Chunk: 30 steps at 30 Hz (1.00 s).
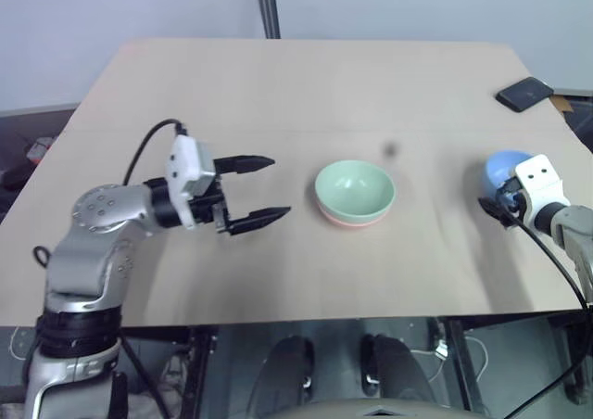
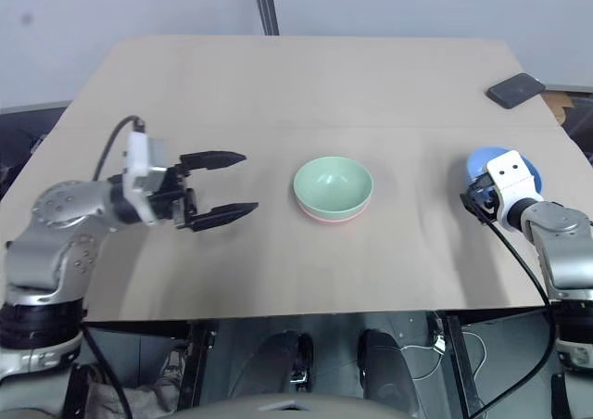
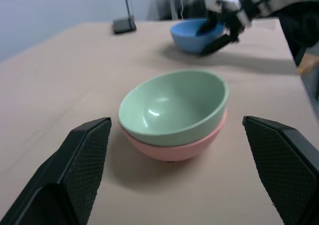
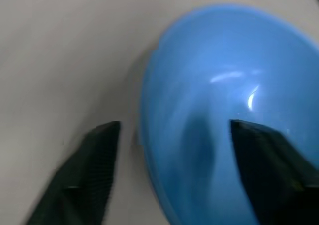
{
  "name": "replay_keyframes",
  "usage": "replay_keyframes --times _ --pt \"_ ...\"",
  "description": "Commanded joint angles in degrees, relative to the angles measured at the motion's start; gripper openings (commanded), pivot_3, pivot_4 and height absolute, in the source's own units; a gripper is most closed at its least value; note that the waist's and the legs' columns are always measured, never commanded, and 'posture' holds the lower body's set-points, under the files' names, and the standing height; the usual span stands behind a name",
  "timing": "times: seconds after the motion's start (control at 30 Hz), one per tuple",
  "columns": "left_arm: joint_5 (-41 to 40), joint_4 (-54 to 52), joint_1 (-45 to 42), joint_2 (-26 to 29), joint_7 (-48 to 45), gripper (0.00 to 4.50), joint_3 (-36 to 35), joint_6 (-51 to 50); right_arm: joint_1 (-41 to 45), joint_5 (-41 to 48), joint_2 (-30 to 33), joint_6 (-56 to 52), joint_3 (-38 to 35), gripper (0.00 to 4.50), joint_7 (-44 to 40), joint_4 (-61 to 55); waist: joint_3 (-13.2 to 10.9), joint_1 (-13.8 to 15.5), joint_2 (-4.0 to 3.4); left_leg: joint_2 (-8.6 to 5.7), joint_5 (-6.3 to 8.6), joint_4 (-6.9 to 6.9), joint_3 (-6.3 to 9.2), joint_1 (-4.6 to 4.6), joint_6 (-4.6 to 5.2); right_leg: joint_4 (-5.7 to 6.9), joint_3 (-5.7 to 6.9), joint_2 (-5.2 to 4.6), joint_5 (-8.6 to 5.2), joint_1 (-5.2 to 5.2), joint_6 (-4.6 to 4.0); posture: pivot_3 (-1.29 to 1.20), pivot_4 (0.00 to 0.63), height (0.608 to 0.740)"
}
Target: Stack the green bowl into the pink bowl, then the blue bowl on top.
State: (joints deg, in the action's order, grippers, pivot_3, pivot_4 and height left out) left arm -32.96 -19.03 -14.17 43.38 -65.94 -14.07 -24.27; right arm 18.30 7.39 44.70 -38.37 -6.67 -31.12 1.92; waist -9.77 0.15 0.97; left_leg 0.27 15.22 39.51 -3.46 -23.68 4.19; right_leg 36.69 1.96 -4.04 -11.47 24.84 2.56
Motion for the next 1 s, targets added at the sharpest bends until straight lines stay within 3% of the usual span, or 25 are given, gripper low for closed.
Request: replay_keyframes --times 0.03,0.13,0.17,0.33,0.47,0.6,0.83,1.0 --pt "-2.33 -3.47 1.52 0.48 1.69 4.50 -1.85 -0.32 2.29 -0.77 1.84 2.12 -0.01 1.58 -1.78 0.68 0.00 0.23 0.00 0.00 0.00 0.00 0.01 0.00 0.00 0.00 0.01 0.01 0.00 0.00 0.00 0.00 0.150 0.739" --pt "0.05 -3.45 2.49 -0.31 4.06 4.50 -0.74 1.79 3.13 -1.68 2.28 3.38 0.77 0.10 -2.49 0.81 0.00 0.45 0.00 0.00 0.00 0.00 -0.01 0.02 0.00 0.01 0.00 0.02 0.00 -0.01 0.00 0.00 0.150 0.739" --pt "0.14 -3.36 2.54 -0.61 4.69 4.50 -0.61 2.04 3.30 -1.86 2.32 3.77 0.84 0.04 -2.56 0.55 0.00 0.53 0.00 0.00 0.00 0.00 -0.01 0.01 0.00 0.01 0.00 0.03 0.00 0.00 0.00 0.00 0.150 0.739" --pt "-1.71 -3.46 3.07 -1.81 7.93 4.50 -1.22 0.70 3.83 0.76 1.34 8.04 -0.67 0.04 -4.98 -4.56 0.00 0.56 0.00 0.00 0.00 0.00 -0.03 -0.01 0.00 -0.01 -0.02 0.02 0.01 0.01 0.00 0.00 0.150 0.739" --pt "-1.42 -2.21 4.33 -2.94 10.59 4.50 -1.51 1.08 6.89 13.57 -3.63 4.91 0.38 0.04 -11.30 -21.61 -0.01 -0.05 -0.02 0.07 0.00 -0.03 -0.03 0.02 -0.01 0.02 -0.04 0.05 0.01 0.02 0.00 0.00 0.150 0.739" --pt "-0.35 -1.37 5.99 -3.56 11.72 4.50 -0.88 2.22 12.04 16.94 -8.51 -2.61 9.44 0.04 -10.89 -30.33 0.01 -0.72 0.01 0.11 0.01 -0.05 0.02 0.04 -0.01 0.05 0.02 0.03 0.01 0.02 -0.01 0.00 0.150 0.739" --pt "-1.23 -1.90 6.96 -4.50 14.35 4.50 -1.42 1.22 14.98 10.76 -11.91 -2.77 23.83 0.04 -12.13 -26.08 0.07 0.67 0.11 -0.05 0.01 -0.02 0.10 -0.03 0.00 -0.04 0.14 -0.13 0.01 -0.02 -0.05 0.00 0.150 0.739" --pt "-0.93 -3.97 9.01 -4.99 16.60 4.50 -1.62 1.55 14.11 9.89 -10.21 -3.70 23.49 1.75 -12.38 -25.59 0.07 0.62 0.11 -0.04 0.01 -0.03 0.16 -0.04 -0.02 -0.03 0.22 -0.12 0.02 -0.02 -0.05 0.00 0.150 0.739"
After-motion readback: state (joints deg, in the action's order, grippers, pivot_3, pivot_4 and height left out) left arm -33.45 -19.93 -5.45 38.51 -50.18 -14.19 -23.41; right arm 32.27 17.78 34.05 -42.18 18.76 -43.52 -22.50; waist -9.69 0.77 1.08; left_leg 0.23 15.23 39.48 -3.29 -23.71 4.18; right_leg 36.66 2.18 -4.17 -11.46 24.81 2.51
